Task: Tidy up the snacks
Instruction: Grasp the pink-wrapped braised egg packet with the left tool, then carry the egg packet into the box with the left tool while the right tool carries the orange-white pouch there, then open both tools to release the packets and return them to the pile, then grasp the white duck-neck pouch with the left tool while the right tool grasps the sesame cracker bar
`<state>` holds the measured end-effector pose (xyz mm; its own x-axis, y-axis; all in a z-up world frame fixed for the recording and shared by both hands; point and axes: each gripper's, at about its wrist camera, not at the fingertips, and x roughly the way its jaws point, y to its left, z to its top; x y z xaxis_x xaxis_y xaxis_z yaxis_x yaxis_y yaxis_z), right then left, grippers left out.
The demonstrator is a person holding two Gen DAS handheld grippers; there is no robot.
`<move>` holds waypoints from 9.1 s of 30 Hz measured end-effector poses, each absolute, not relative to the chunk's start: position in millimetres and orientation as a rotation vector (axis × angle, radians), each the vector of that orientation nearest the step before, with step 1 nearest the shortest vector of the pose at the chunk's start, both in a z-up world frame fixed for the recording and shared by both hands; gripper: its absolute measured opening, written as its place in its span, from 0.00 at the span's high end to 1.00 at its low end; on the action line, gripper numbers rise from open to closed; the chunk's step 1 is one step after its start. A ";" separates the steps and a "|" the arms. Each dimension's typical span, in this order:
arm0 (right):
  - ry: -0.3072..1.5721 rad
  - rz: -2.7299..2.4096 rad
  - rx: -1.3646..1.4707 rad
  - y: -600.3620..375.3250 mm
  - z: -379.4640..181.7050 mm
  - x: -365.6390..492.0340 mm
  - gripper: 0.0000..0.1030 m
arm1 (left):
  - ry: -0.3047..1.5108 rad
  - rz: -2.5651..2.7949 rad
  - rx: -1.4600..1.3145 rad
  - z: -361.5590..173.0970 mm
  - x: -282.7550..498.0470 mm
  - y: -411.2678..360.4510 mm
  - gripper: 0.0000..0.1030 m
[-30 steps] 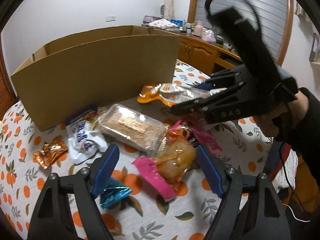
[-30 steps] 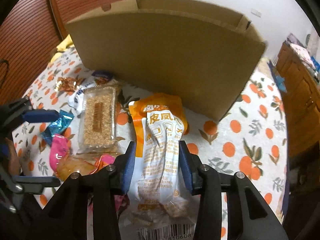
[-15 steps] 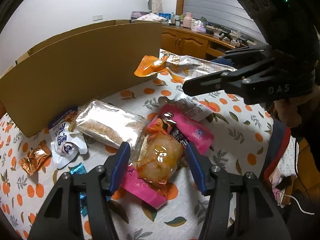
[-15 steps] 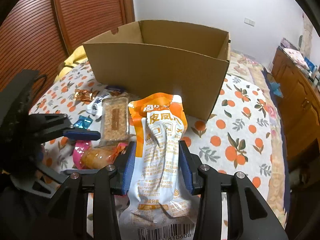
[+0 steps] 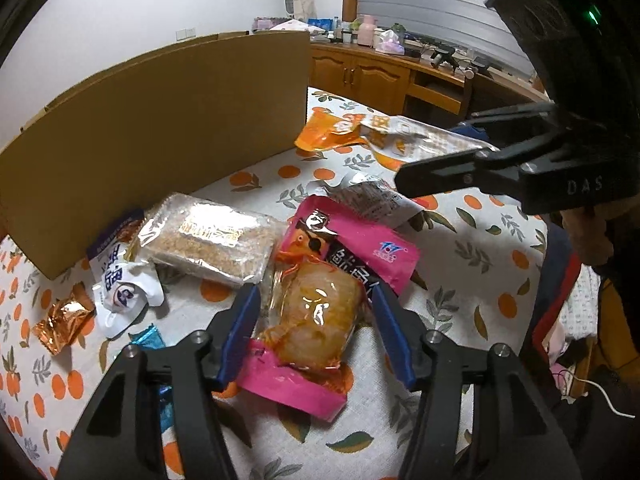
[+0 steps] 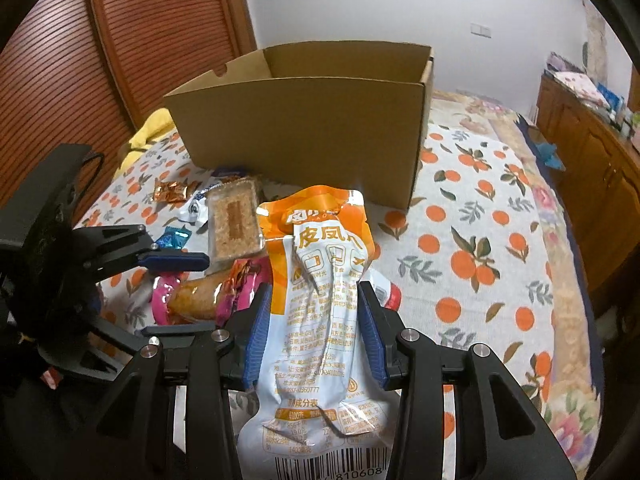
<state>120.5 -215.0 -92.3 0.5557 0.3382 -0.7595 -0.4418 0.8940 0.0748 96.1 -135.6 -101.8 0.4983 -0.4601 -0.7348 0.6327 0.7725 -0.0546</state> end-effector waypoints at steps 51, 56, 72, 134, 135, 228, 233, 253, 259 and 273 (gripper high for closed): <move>0.800 0.438 -0.070 -215.2 -80.7 105.8 0.59 | 0.686 -0.622 0.106 -36.5 75.2 -96.2 0.66; 0.785 0.443 -0.077 -211.6 -73.7 106.6 0.59 | 0.662 -0.601 0.099 -26.9 78.8 -87.4 0.66; 0.716 0.473 -0.114 -190.8 -39.8 113.6 0.59 | 0.588 -0.541 0.082 8.9 90.9 -60.6 0.66; 0.712 0.504 -0.327 -118.0 -25.4 317.4 0.58 | 0.687 -0.334 0.085 5.4 296.6 -11.3 0.67; 0.715 0.501 -0.332 -116.2 -27.1 317.2 0.58 | 0.686 -0.335 0.085 5.6 296.6 -11.3 0.67; 0.904 0.468 -0.212 -123.6 -138.0 155.5 0.51 | 0.830 -0.386 0.070 -94.8 168.9 -40.2 0.25; 0.888 0.462 -0.201 -129.3 -139.4 151.1 0.49 | 0.857 -0.377 0.091 -100.3 178.8 -47.7 0.26; 0.864 0.444 -0.254 -116.7 -143.6 141.3 0.46 | 0.903 -0.361 0.099 -112.0 194.8 -55.8 0.37; 0.864 0.441 -0.253 -116.5 -144.3 141.8 0.45 | 0.905 -0.371 0.111 -110.5 191.6 -55.0 0.45; 0.864 0.441 -0.252 -117.3 -143.9 142.0 0.45 | 0.829 -0.374 0.087 -88.2 162.9 -44.4 0.45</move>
<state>142.0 -117.3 -143.9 0.5672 0.2709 -0.7778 -0.4713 0.8812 -0.0367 162.9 -44.4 -88.2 0.6143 -0.2904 -0.7337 0.3573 0.9314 -0.0694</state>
